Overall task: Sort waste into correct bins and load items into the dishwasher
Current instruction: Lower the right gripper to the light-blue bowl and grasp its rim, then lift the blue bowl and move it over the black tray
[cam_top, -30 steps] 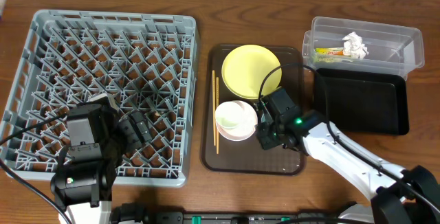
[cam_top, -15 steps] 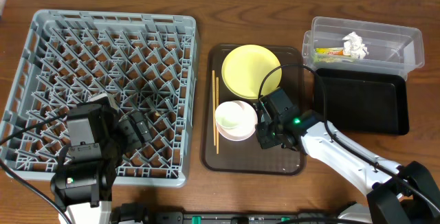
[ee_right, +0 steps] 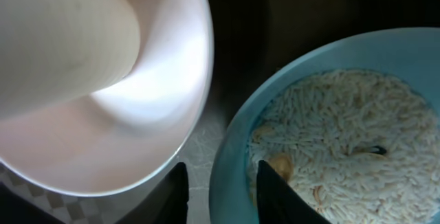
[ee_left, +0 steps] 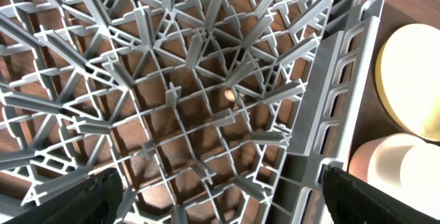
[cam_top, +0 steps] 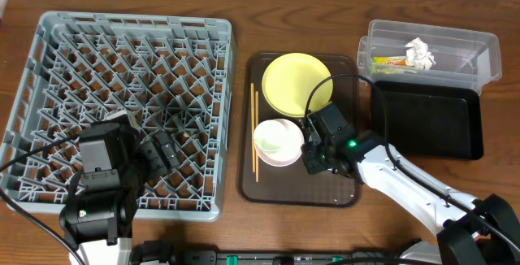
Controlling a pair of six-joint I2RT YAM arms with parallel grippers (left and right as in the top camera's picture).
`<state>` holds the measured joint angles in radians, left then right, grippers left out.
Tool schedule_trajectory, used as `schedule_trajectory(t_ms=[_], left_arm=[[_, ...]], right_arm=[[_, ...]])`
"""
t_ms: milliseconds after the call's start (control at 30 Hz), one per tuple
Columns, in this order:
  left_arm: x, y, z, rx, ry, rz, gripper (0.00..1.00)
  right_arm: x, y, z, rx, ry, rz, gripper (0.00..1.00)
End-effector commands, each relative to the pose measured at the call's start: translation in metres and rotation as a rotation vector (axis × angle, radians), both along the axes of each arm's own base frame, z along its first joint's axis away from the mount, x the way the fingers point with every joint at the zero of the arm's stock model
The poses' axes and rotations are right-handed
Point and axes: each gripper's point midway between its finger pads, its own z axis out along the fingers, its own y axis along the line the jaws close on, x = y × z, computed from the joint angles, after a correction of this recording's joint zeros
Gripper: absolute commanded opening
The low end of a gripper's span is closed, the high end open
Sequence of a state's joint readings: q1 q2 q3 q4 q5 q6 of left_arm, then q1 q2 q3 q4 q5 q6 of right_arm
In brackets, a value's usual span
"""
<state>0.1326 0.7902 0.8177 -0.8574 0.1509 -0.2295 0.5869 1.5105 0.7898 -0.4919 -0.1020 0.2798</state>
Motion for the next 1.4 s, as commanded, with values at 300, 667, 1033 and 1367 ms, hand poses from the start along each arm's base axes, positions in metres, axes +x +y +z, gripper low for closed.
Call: schedule_trajectory(t_ms=[300,667,1033,1367], left_arm=[[0.000,-0.001,0.002,0.001,-0.002,-0.003,0.95],[0.000,-0.001,0.001,0.001,-0.002,-0.003,0.95],[0.000,-0.001,0.001,0.001,-0.002,-0.003,0.95],[0.000,-0.001,0.001,0.001,-0.002,-0.003,0.95]], right_arm=[[0.000,-0.001,0.007,-0.001,0.002,-0.007,0.11],[0.003,0.001,0.021,-0.004,0.013,-0.015,0.01],[0.041,-0.006,0.101,0.008,-0.033,-0.072,0.01],[0.087,-0.065,0.138,0.117,-0.063,-0.258,0.01]])
